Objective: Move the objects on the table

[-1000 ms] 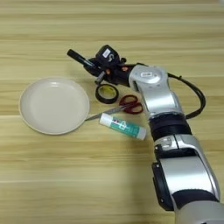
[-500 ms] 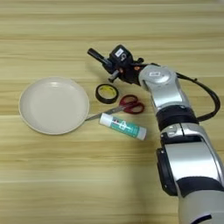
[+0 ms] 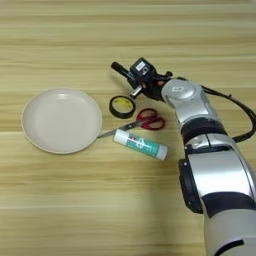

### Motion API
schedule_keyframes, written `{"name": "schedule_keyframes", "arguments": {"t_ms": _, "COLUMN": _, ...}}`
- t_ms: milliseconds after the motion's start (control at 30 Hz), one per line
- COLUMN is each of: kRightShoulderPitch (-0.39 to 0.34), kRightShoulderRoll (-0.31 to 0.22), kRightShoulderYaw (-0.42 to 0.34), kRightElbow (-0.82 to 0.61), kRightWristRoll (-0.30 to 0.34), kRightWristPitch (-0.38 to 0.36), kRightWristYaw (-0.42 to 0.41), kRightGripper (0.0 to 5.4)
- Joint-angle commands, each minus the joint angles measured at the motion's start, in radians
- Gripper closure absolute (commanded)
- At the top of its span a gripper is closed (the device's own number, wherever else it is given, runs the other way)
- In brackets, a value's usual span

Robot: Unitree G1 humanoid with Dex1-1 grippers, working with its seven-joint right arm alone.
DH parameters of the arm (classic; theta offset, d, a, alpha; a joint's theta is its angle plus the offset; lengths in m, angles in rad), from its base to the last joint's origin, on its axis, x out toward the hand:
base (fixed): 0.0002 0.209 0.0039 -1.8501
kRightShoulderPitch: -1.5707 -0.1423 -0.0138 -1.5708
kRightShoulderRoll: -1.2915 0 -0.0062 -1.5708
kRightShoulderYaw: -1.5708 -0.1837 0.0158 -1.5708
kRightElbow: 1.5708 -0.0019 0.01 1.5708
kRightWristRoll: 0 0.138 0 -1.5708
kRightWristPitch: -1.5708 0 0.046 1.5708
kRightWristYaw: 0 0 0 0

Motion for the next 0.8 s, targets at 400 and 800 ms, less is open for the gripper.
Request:
{"name": "schedule_keyframes", "arguments": {"t_ms": 400, "kRightShoulderPitch": -0.126, "kRightShoulderRoll": -0.074, "kRightShoulderYaw": -0.002, "kRightElbow": 0.070, "kRightWristRoll": -0.038, "kRightWristPitch": -0.020, "kRightWristYaw": -0.110, "kRightGripper": 4.45}}
{"name": "schedule_keyframes", "arguments": {"t_ms": 800, "kRightShoulderPitch": -0.098, "kRightShoulderRoll": -0.116, "kRightShoulderYaw": -0.064, "kRightElbow": 0.122, "kRightWristRoll": 0.013, "kRightWristPitch": 0.006, "kRightWristYaw": -0.084, "kRightGripper": 4.45}}
